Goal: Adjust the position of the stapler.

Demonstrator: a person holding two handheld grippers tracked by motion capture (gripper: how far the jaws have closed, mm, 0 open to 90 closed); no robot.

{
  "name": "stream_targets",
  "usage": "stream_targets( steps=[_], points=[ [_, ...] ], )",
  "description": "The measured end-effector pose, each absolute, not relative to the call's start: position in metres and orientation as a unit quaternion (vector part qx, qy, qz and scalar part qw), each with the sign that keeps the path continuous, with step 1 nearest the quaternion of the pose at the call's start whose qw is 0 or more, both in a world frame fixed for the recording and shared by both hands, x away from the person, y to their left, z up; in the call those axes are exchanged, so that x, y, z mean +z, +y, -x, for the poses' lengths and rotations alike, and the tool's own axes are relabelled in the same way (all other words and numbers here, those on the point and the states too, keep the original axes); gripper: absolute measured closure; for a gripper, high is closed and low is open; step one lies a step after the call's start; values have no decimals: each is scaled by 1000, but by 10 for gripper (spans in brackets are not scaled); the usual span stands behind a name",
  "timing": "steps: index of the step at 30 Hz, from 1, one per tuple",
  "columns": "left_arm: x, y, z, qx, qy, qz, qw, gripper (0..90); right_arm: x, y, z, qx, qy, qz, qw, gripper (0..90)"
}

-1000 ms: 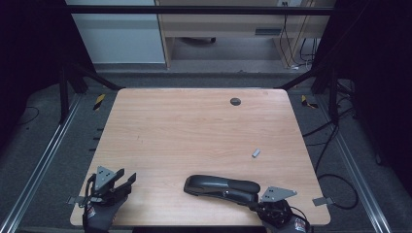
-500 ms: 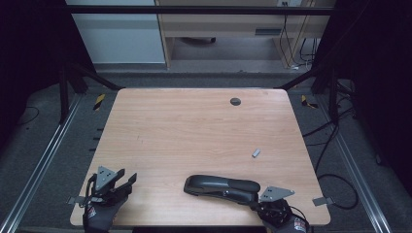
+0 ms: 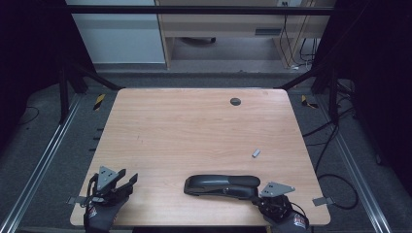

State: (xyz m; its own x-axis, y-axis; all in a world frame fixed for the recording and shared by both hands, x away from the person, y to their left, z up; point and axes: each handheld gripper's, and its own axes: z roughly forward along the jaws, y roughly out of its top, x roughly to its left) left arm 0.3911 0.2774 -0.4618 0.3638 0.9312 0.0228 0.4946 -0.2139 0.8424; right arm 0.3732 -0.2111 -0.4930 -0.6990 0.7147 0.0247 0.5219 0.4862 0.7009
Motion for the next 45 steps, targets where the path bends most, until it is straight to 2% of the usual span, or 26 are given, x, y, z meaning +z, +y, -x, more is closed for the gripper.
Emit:
stream_targets(
  steps=[16, 21, 34, 45],
  points=[
    [-460, 274, -390, 285, 479, -731, 393, 487, -488, -218, -378, 377, 833, -373, 155, 892],
    [-457, 270, -390, 289, 469, -735, 395, 475, -481, -229, -379, 402, 812, -381, 182, 839],
    [-441, 248, -391, 292, 426, -753, 409, 448, -474, -248, -387, 418, 774, -420, 221, 614],
    [-421, 214, -396, 297, 387, -765, 420, 420, -473, -260, -393, 409, 756, -448, 245, 533]
  ],
)
